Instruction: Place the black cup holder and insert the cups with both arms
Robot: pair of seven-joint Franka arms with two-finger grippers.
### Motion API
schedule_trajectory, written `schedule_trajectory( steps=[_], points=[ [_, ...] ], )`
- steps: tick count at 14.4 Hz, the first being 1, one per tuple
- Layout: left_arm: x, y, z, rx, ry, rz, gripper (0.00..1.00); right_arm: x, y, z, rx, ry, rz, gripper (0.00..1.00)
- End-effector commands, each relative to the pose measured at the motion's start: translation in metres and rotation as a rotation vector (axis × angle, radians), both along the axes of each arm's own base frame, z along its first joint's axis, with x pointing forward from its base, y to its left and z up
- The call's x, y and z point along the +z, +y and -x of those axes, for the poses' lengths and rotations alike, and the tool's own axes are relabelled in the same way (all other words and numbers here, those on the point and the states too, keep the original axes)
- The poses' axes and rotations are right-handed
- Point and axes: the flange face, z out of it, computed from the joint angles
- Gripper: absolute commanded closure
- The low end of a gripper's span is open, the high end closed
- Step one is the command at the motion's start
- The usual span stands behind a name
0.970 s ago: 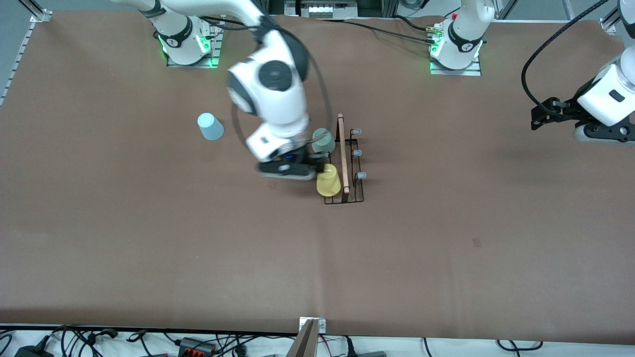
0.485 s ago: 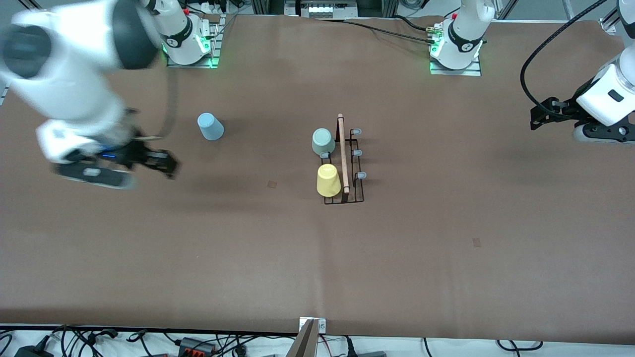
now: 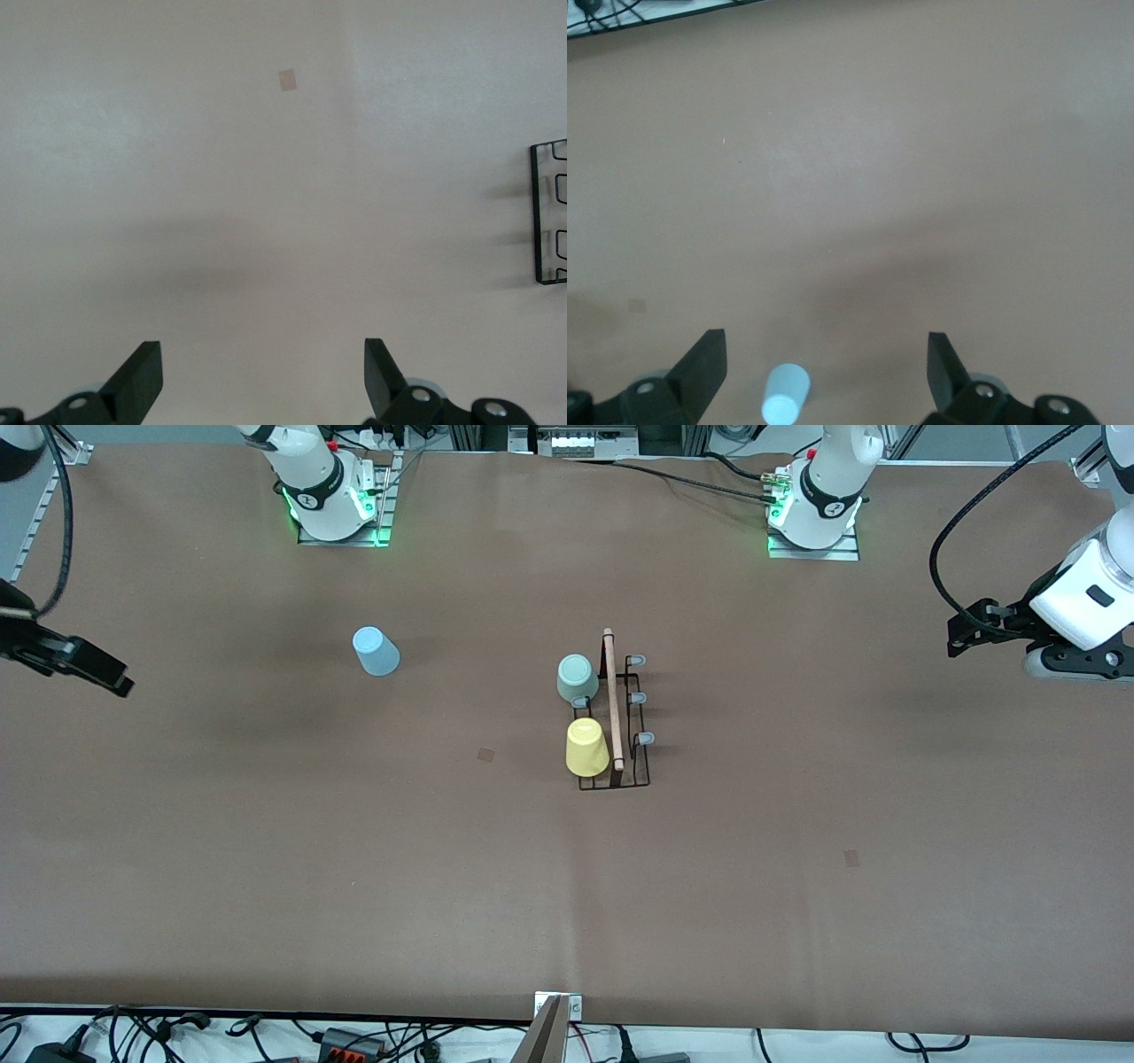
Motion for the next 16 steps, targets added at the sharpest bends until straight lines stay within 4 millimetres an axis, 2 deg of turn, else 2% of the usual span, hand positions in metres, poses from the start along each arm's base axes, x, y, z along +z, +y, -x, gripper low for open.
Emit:
schedule_trajectory(
  steps=[1,7,10,16],
  points=[
    [0.006,0.001,0.004,-0.018,-0.011,0.015,0.00,0.008,-0.011,0.011,0.056,-0.004,-0.011,0.00],
    [0.007,-0.001,0.003,-0.019,-0.019,0.015,0.00,0.013,-0.021,0.018,0.057,0.015,-0.010,0.00],
    [0.008,-0.002,0.003,-0.023,-0.020,0.013,0.00,0.019,-0.035,0.024,0.037,0.013,-0.014,0.00],
    [0.009,-0.002,0.004,-0.021,-0.022,0.013,0.00,0.027,-0.029,0.033,0.057,0.020,-0.019,0.00]
  ],
)
